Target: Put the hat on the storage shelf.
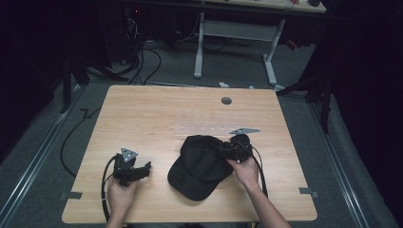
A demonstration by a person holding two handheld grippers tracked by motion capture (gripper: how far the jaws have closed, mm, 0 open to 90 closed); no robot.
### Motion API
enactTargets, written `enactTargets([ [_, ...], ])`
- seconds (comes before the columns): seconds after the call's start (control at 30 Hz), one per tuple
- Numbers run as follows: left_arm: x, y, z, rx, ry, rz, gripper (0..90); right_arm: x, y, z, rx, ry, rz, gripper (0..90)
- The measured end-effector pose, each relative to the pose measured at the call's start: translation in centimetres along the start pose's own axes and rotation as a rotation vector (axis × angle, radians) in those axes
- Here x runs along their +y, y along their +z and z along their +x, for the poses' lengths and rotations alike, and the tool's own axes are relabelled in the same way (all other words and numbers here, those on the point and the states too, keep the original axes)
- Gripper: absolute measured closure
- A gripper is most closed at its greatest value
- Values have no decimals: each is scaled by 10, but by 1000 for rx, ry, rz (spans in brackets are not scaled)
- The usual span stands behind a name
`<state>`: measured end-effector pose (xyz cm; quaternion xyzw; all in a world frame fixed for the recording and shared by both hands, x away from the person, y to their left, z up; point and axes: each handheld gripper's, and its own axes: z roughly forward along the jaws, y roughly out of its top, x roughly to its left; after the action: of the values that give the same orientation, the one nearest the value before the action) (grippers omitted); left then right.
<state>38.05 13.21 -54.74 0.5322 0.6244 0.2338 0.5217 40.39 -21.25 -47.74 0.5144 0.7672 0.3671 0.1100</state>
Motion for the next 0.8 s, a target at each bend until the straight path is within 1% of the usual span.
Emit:
enactTargets([
  [0.07,0,0,0,1,4,1,234,1,1,0,3,-5,2,517],
  [0.17,0,0,0,1,5,2,233,1,3,0,22,-10,11,616],
  [0.23,0,0,0,1,5,2,233,1,3,0,29,-26,10,682],
  [0.27,0,0,0,1,5,1,234,1,4,0,40,-29,11,716],
  [0.37,0,0,0,1,5,2,234,1,4,-1,64,-30,8,782],
  [0.53,0,0,0,2,4,0,237,0,1,0,80,-45,-1,827],
  [0.57,0,0,0,2,4,0,237,0,0,0,83,-53,-5,831],
  [0.8,0,0,0,2,5,1,237,-1,-9,2,98,-68,-40,845],
])
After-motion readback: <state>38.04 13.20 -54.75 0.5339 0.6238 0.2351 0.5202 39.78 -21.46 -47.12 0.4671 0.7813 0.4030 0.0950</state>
